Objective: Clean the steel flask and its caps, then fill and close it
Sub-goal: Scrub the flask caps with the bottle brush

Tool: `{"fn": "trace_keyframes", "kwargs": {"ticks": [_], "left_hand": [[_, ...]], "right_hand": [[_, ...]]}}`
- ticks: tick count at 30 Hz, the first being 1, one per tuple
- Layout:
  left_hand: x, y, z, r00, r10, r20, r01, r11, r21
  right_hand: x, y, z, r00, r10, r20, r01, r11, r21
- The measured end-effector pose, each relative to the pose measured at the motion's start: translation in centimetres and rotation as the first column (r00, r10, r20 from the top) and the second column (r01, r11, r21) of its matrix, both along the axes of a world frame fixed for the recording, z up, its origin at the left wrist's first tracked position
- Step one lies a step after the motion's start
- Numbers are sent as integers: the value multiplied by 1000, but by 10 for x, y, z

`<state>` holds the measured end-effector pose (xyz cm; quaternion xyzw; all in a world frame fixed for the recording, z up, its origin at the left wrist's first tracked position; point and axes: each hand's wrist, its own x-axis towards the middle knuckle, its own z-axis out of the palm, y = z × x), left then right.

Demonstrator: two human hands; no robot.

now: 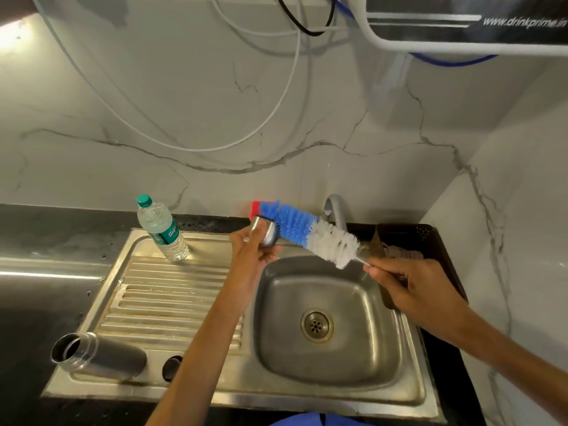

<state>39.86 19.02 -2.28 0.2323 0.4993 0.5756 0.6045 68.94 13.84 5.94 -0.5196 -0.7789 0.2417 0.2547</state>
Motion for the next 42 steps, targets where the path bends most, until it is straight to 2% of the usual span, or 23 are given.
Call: {"fn": "trace_keyframes", "kwargs": {"ticks": [1, 3, 5, 7, 11, 13, 14, 16, 18, 21, 24, 26, 28, 30, 32, 35, 39, 42], "left_hand": [[4, -1, 0, 1000, -30, 4, 30, 999, -33], [11, -3, 2, 994, -101, -31, 99, 993, -57], [13, -1, 2, 982, -146, -120, 144, 989, -27], [12, 1, 6, 977, -126, -173, 123, 992, -28], [4, 10, 6, 992, 20, -125, -37, 989, -141], [3, 11, 3, 986, -14, -165, -11, 989, -151], [4, 9, 3, 976, -82, -204, 53, 989, -141], [7, 1, 4, 944, -243, -225, 228, 969, -92], [5, -6, 5, 947, -291, -132, 285, 956, -65], [-3, -13, 0, 985, -163, 56, 166, 985, -47], [-1, -13, 0, 923, -19, 385, 31, 999, -25], [6, -11, 1, 885, -15, 464, 20, 1000, -6], [18, -13, 0, 909, -52, 414, 65, 998, -18], [29, -17, 0, 953, -110, 281, 123, 992, -28], [29, -17, -2, 975, -81, 206, 88, 996, -24], [26, -12, -8, 978, 44, 205, -41, 999, -20], [64, -32, -10, 973, -77, 217, 81, 997, -8], [54, -22, -11, 973, 68, 222, -54, 996, -67]], "right_hand": [[3, 1, -3, 993, -9, 120, -4, 994, 111], [11, 4, -5, 923, -73, 378, -41, 957, 286], [18, 4, -7, 864, -102, 493, -76, 941, 329], [21, 1, -7, 860, -83, 503, -110, 933, 342], [31, 0, 8, 853, -65, 518, -175, 899, 401], [33, 0, 11, 834, -36, 550, -225, 889, 399], [34, 0, 10, 830, -22, 558, -232, 896, 380], [32, 2, 6, 859, -36, 511, -158, 930, 332], [31, 6, 3, 929, -87, 359, -13, 964, 267], [34, 9, -3, 981, -190, 39, 188, 981, 47], [29, 0, -14, 986, -168, -4, 167, 986, -24], [15, -8, -26, 992, -128, 11, 128, 992, -20], [-2, -11, -41, 988, -152, -23, 152, 988, -9], [-14, -10, -52, 977, -205, -57, 204, 979, -16], [-17, -13, -56, 970, -226, -87, 226, 974, -8], [-19, -25, -57, 973, -199, -116, 201, 980, 5], [-24, -20, -63, 954, -266, -141, 267, 964, -10], [-21, -25, -64, 957, -265, -118, 268, 964, 5]]}}
